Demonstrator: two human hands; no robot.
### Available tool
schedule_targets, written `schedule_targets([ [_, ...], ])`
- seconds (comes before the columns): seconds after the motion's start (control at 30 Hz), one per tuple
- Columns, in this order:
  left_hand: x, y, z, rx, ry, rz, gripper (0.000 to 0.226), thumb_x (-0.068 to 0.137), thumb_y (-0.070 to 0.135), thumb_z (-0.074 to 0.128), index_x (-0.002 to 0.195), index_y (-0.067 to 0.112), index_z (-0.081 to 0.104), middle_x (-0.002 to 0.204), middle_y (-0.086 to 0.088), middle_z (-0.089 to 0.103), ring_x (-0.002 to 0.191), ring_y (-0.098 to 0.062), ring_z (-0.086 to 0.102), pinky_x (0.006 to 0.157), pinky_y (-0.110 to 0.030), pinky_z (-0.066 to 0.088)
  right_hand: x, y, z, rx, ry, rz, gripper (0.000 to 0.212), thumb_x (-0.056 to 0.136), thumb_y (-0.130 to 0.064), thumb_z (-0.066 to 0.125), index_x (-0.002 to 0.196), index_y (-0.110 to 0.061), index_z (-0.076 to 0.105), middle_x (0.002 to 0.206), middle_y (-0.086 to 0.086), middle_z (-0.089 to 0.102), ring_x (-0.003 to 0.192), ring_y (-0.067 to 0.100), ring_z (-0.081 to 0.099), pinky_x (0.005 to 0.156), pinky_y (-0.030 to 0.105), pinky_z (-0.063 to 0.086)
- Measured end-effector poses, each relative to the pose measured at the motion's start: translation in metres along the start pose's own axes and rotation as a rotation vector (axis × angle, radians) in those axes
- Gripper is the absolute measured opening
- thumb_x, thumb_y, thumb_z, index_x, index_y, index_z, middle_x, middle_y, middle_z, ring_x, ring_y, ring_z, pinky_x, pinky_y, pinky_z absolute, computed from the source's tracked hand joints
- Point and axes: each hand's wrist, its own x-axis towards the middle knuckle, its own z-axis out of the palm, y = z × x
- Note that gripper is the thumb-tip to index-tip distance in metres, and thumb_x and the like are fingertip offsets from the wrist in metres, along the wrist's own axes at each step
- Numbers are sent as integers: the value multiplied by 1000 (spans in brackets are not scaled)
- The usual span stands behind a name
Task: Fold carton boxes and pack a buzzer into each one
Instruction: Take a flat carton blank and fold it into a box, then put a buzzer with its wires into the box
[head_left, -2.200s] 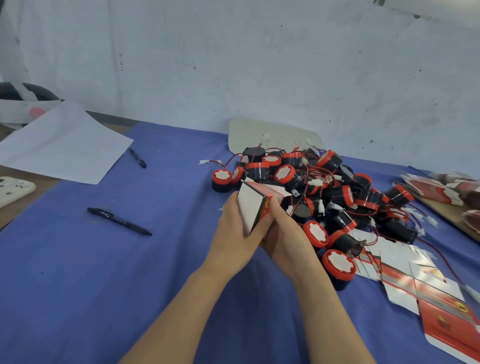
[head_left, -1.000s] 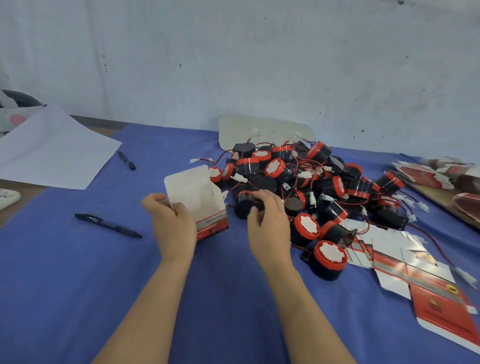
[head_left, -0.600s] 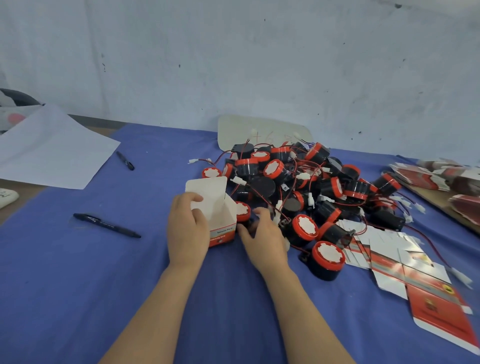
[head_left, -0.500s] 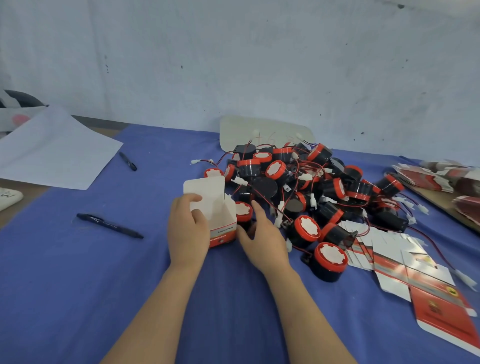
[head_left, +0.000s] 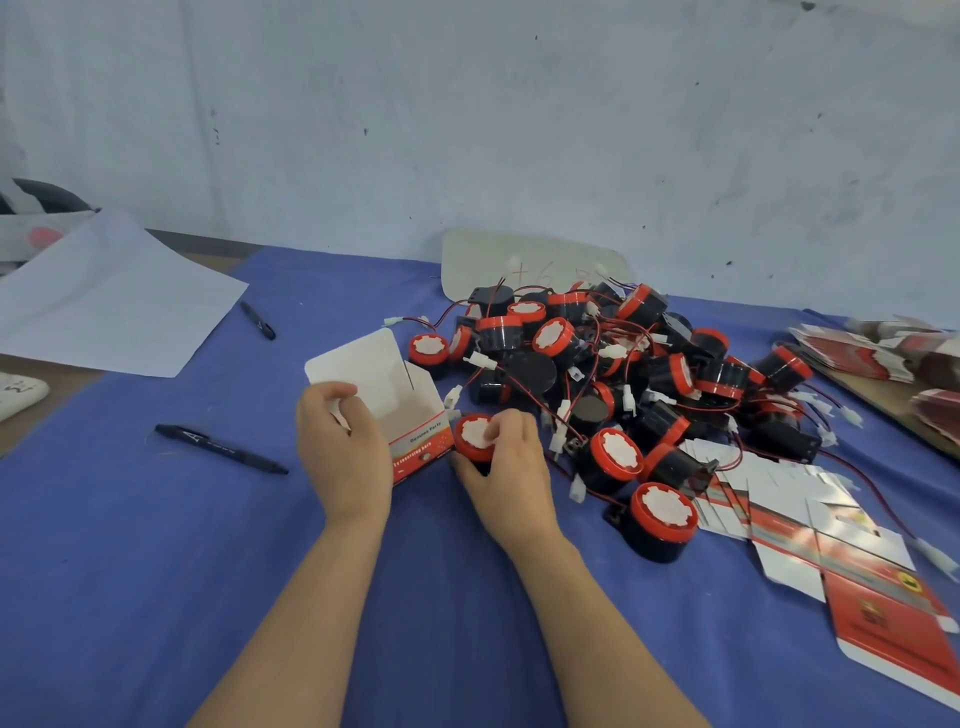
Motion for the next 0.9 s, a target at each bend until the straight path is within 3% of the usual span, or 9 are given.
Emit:
schedule_targets([
  [0.07, -1, -1, 1, 8, -22, 56, 15, 95, 10, 39, 94, 20, 50, 99, 6, 51, 91, -12, 49, 73, -29, 42, 2, -7, -13, 219, 216, 57, 36, 84, -27, 72, 103, -21, 42, 105, -7, 39, 96, 15, 47, 77, 20, 42],
  [0.13, -4, -1, 2, 17, -72, 164, 17, 93, 5, 41, 92, 19, 51, 96, 7, 52, 85, -6, 45, 70, -15, 36, 7, -12, -35, 433, 497, 47, 42, 83, -26, 72, 116, -18, 46, 113, -6, 42, 106, 15, 51, 88, 28, 47],
  [0.23, -14, -3, 8, 29, -234, 281, 12, 95, 11, 42, 92, 17, 53, 94, 6, 53, 78, -1, 42, 69, -8, 33, 6, -23, -60, 548, 666, -90, 49, 85, -32, 69, 126, -25, 42, 125, -7, 42, 122, 17, 48, 97, 41, 48],
  [0.33, -29, -4, 14, 17, -426, 304, 24, 98, 32, 33, 93, 19, 53, 91, 7, 54, 82, -4, 49, 74, -17, 38, 1, -38, -54, 408, 603, -290, 46, 81, -21, 72, 121, -20, 48, 123, -4, 45, 118, 10, 46, 101, 28, 41],
  [0.47, -32, -6, 15, -137, -468, 258, 29, 102, 25, 31, 104, 12, 56, 100, -3, 60, 94, -17, 57, 85, -28, 47, -7, -41, -28, 198, 252, -326, 40, 82, -21, 71, 119, -10, 58, 128, 2, 48, 111, 1, 43, 93, 3, 33],
  [0.57, -31, -5, 14, -216, -499, 126, 27, 104, 13, 32, 110, 15, 59, 110, 3, 62, 101, -5, 59, 85, -17, 47, -8, -28, -22, 62, 106, -235, 37, 86, -22, 69, 120, -12, 59, 133, -1, 50, 117, 13, 50, 95, 20, 44],
  [0.7, -31, -3, 15, -195, -509, 50, 29, 101, 9, 35, 115, 19, 57, 118, 4, 59, 110, -9, 57, 89, -22, 50, -11, -27, -13, 91, 110, -186, 33, 88, -22, 67, 115, -10, 56, 128, -2, 48, 111, 17, 53, 87, 30, 49],
  [0.8, -29, 1, 13, -215, -517, 23, 31, 100, 9, 35, 105, 29, 58, 110, 12, 61, 101, 4, 57, 77, -10, 50, -12, -32, -12, 121, 119, -193, 28, 86, -21, 68, 105, -11, 51, 111, -8, 39, 95, 14, 52, 76, 36, 52],
  [0.9, -28, 3, 13, -218, -532, 20, 23, 99, 17, 41, 94, 31, 57, 99, 16, 62, 89, 10, 58, 64, -4, 46, -10, -31, -13, 97, 54, -214, 22, 87, -15, 66, 103, -8, 53, 110, -1, 44, 88, 17, 53, 71, 41, 50],
])
